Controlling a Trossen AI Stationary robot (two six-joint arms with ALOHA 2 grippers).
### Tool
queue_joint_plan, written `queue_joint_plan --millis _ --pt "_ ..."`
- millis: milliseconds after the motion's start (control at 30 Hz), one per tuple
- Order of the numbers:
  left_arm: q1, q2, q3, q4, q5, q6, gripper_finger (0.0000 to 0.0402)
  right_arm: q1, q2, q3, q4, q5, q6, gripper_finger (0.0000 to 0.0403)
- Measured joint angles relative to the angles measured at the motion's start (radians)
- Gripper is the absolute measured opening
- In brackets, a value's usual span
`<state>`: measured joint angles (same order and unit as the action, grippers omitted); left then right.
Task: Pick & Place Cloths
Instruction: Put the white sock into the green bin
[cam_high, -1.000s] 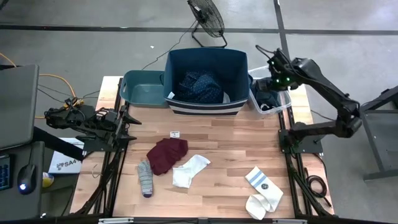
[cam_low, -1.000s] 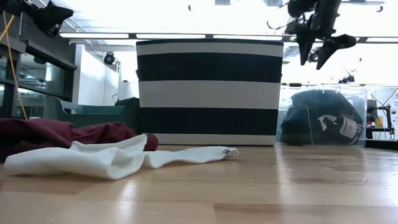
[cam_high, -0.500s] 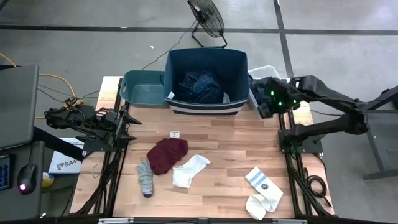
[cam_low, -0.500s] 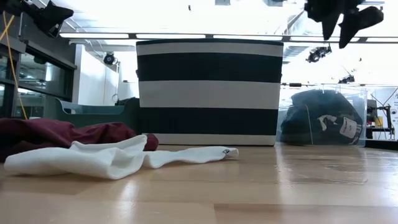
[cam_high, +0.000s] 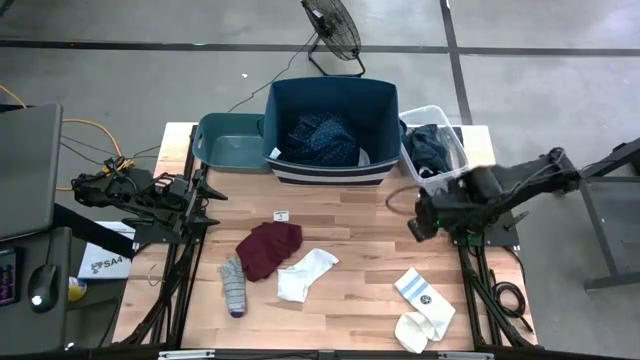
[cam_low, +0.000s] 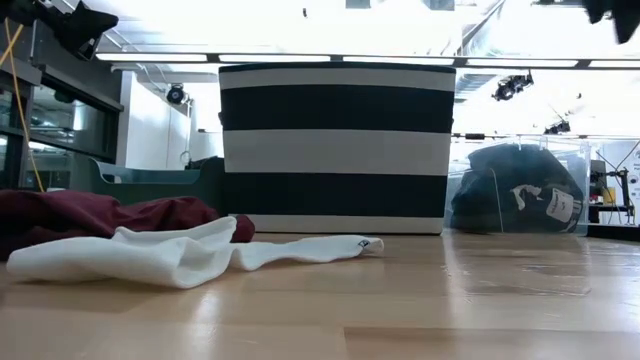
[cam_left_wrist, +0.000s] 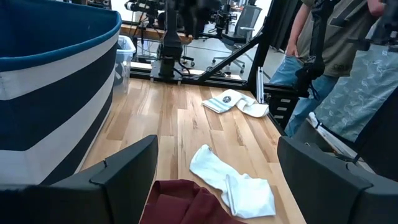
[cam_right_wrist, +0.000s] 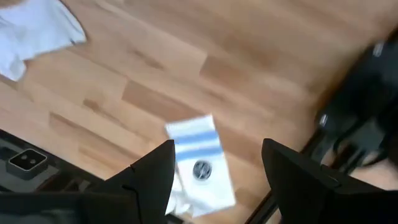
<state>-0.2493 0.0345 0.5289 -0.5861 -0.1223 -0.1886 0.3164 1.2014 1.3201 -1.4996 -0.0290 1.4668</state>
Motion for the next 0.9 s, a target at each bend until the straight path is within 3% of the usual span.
queue_joint_plan --millis 300,500,733,900 --pt "0.0 0.0 0.0 0.0 0.0 0.0 0.0324 0.296 0.152 0.0 0.15 -0.01 0.572 0.0231" --pt "0.0 0.0 0.0 0.0 0.0 0.0 0.0324 0.409 0.308 0.0 0.317 -0.067 0.863 0.0231" --pt "0.0 0.0 0.0 0.0 0.0 0.0 0.0324 0.424 0.465 0.0 0.35 -0.286 0.916 0.0231" --pt "0.0 0.0 0.0 0.0 0.0 0.0 0.0324 0.465 0.511 0.0 0.357 -0.336 0.833 0.0231"
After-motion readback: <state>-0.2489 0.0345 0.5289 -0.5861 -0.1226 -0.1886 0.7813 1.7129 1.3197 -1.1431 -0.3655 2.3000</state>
